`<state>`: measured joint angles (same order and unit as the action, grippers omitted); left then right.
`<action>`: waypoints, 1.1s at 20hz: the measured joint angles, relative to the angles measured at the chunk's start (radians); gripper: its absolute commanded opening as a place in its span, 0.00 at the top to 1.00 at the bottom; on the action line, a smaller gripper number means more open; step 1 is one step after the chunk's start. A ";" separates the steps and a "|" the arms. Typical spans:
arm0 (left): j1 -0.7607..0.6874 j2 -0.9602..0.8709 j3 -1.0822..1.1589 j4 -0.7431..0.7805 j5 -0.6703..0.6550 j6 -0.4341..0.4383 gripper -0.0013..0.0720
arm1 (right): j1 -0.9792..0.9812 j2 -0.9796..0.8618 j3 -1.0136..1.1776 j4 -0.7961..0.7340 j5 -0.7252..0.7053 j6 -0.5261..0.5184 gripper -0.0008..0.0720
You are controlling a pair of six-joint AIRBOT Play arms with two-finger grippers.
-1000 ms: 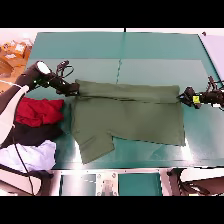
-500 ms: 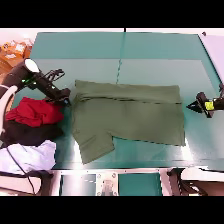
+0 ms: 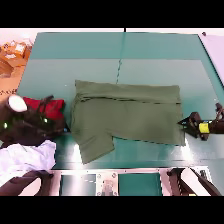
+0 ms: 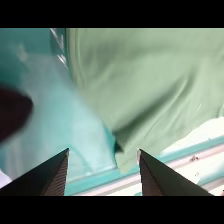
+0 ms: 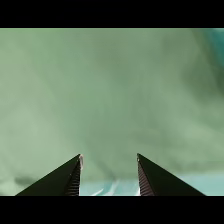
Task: Fold the shirts.
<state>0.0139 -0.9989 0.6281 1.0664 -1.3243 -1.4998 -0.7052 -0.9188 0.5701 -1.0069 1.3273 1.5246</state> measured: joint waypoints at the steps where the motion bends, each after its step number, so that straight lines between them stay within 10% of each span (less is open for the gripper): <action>1: 0.000 0.025 -0.064 -0.023 0.026 0.001 0.31 | 0.000 0.024 -0.041 0.008 0.009 0.003 0.42; 12: -0.042 0.064 -0.422 -0.488 0.364 0.246 0.31 | 0.000 0.080 -0.245 0.029 -0.041 0.026 0.28; 13: -0.077 0.047 -0.430 -0.540 0.388 0.274 0.34 | 0.000 0.081 -0.246 0.029 -0.043 0.029 0.28; 15: -0.137 0.015 -0.440 -0.606 0.439 0.320 0.95 | 0.000 0.081 -0.241 0.024 -0.047 0.039 0.28; 22: -0.187 -0.010 -0.372 -0.626 0.444 0.389 0.95 | 0.000 0.082 -0.225 -0.118 -0.042 0.163 0.28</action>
<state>-0.1726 -1.0088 0.2562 0.4408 -0.8803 -1.1107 -0.7055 -0.8371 0.3450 -1.1248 1.2854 1.6875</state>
